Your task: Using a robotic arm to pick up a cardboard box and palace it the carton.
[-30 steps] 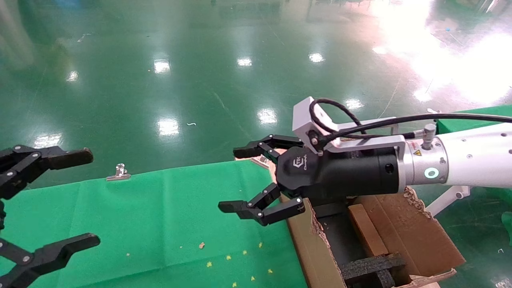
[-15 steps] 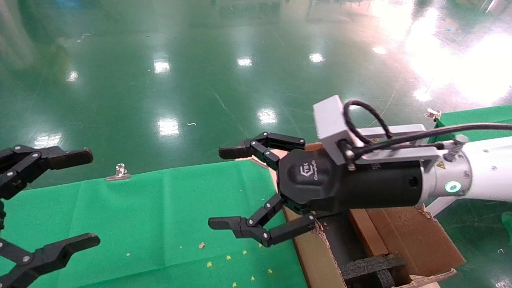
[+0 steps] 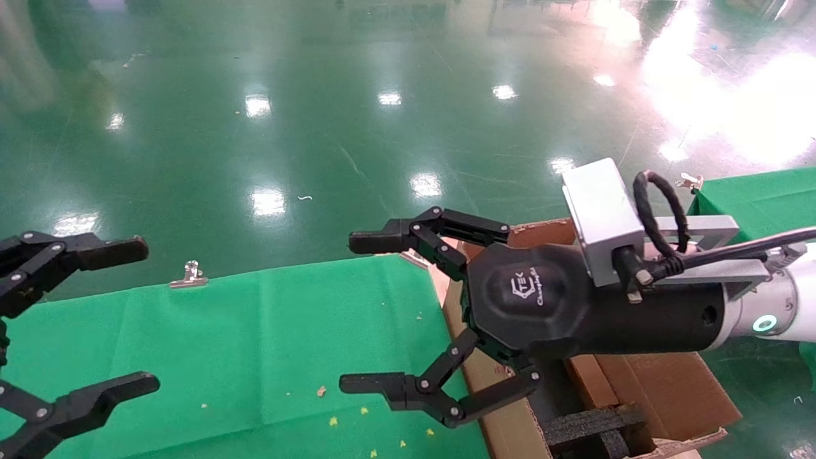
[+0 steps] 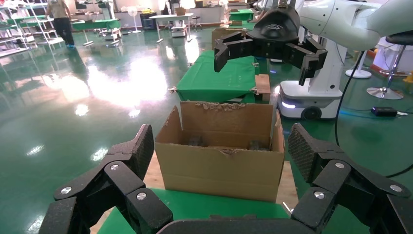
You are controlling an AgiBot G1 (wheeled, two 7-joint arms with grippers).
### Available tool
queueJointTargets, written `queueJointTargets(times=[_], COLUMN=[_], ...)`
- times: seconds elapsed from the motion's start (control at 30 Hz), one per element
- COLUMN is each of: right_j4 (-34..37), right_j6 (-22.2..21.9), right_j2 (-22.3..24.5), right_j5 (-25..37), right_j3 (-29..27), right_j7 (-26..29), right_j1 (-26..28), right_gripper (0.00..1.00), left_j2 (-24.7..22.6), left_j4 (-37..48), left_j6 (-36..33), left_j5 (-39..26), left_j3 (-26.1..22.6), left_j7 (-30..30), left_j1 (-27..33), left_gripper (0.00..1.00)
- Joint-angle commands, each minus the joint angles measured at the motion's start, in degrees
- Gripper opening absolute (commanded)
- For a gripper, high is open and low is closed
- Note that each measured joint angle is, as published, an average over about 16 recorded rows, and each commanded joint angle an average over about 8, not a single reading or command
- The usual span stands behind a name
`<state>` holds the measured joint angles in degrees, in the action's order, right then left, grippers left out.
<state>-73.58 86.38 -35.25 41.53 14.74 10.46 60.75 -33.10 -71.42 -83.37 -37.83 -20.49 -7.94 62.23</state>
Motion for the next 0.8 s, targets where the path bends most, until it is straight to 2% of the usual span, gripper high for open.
queueJointTargets(times=[0.03, 0.8], right_j4=[0.0, 0.01], right_j6=[0.27, -0.61], right_j2=[-0.1, 0.19], right_j5=[-0.13, 0.25], right_j3=[-0.48, 1.13], right_j7=[-0.11, 0.26], right_j1=[-0.31, 0.7], right_gripper=[1.0, 1.0], left_j2=[0.0, 0.0], left_j4=[0.0, 0.0], left_j6=[0.0, 0.0], left_j5=[0.0, 0.0], left_j3=[0.0, 0.0], left_j7=[0.0, 0.0], left_j1=[0.0, 0.0], left_gripper=[1.0, 1.0])
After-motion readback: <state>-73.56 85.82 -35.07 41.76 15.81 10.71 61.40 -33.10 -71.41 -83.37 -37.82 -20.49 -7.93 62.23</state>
